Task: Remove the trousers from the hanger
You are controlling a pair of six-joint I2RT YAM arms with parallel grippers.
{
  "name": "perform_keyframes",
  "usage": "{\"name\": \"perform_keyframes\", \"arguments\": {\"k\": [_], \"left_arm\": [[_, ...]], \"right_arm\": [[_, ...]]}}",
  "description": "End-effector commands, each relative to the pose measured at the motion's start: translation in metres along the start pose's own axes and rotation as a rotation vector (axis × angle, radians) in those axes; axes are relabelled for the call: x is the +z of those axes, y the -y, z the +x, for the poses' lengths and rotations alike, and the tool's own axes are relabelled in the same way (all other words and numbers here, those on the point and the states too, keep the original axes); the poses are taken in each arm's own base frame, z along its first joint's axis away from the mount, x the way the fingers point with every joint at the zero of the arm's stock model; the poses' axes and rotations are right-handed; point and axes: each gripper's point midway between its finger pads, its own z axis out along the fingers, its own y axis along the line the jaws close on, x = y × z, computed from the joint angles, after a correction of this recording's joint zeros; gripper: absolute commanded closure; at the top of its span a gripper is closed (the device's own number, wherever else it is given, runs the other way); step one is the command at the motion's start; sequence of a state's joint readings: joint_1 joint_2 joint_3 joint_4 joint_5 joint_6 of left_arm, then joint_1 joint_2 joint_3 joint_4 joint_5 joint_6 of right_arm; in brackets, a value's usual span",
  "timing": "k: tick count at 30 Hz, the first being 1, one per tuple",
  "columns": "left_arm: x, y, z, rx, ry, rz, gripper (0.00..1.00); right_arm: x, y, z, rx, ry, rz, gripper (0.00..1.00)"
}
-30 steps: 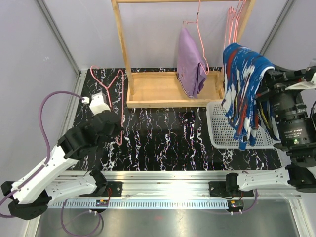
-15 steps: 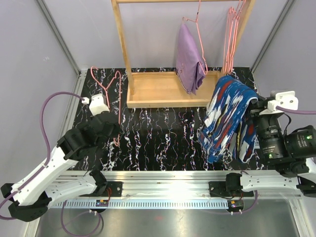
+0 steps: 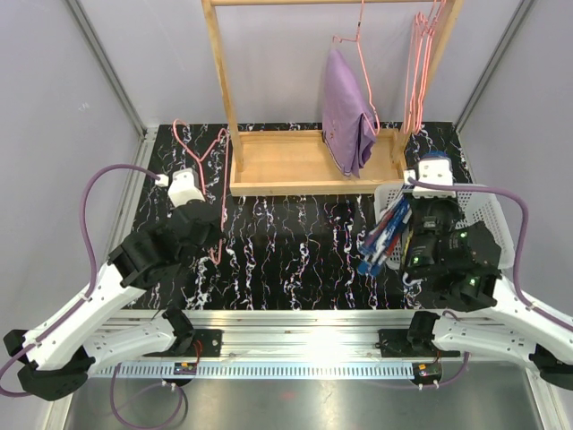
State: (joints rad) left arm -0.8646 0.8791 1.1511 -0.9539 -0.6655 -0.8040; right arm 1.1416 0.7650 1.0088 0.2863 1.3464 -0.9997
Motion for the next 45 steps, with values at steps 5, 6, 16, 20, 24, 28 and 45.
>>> {"name": "perform_keyframes", "arguments": {"k": [5,6,16,20,24,28,45], "left_arm": [[0.000,0.016,-0.009,-0.023,0.025,0.066,1.00],[0.001,0.018,-0.008,-0.021,0.019,0.073,1.00],[0.000,0.029,-0.004,-0.038,-0.001,0.133,1.00],[0.000,0.033,-0.003,-0.033,-0.005,0.150,1.00],[0.003,0.034,0.000,-0.018,-0.013,0.152,1.00],[0.004,0.036,0.003,-0.013,-0.016,0.162,1.00],[0.011,0.048,0.014,0.045,-0.054,0.208,1.00]], "right_arm": [[0.002,0.043,-0.034,0.312,0.164,-0.016,1.00],[0.003,0.040,-0.033,0.302,0.164,-0.021,1.00],[0.044,0.019,-0.005,0.233,0.068,0.075,1.00],[0.058,0.026,0.001,0.252,0.073,0.089,1.00],[0.073,0.018,0.005,0.285,0.092,0.061,1.00],[0.083,0.013,0.018,0.330,0.102,0.055,1.00],[0.097,0.013,0.052,0.567,0.228,-0.032,1.00]]}}
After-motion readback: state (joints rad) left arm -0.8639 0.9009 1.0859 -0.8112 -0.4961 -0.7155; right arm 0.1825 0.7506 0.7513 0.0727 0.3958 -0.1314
